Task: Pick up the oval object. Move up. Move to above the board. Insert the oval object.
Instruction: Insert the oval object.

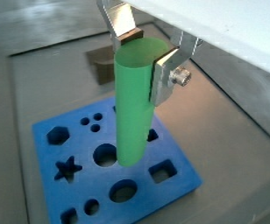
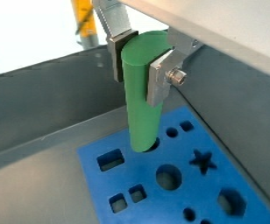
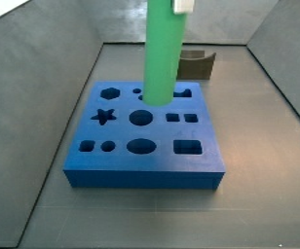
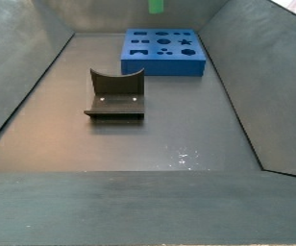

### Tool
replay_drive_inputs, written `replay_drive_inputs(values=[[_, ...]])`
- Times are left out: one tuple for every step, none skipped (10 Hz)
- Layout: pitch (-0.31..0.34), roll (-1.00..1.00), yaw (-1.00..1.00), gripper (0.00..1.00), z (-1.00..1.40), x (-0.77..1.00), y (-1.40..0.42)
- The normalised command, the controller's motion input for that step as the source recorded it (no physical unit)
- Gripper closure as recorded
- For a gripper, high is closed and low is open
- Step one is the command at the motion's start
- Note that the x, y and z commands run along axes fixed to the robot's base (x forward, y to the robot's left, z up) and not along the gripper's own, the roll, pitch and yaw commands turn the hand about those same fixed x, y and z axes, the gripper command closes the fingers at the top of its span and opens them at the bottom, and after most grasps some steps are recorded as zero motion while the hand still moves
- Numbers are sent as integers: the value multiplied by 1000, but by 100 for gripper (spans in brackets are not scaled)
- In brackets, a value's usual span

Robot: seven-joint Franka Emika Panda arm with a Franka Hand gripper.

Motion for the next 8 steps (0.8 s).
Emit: replay_drive_inputs(values=[[-37,6,-1000,100,-300,0,0],[-40,6,-1000,100,-300,0,0],[-76,11,-1000,100,-340,23,0],[-67,3,-954,100,-326,46,-103],[-44,0,-966,100,-294,31,-117],[-17,6,-823,100,-211,43,-363],[-1,0,40,100,0,0,-80],[0,0,0,100,0,-37,0]])
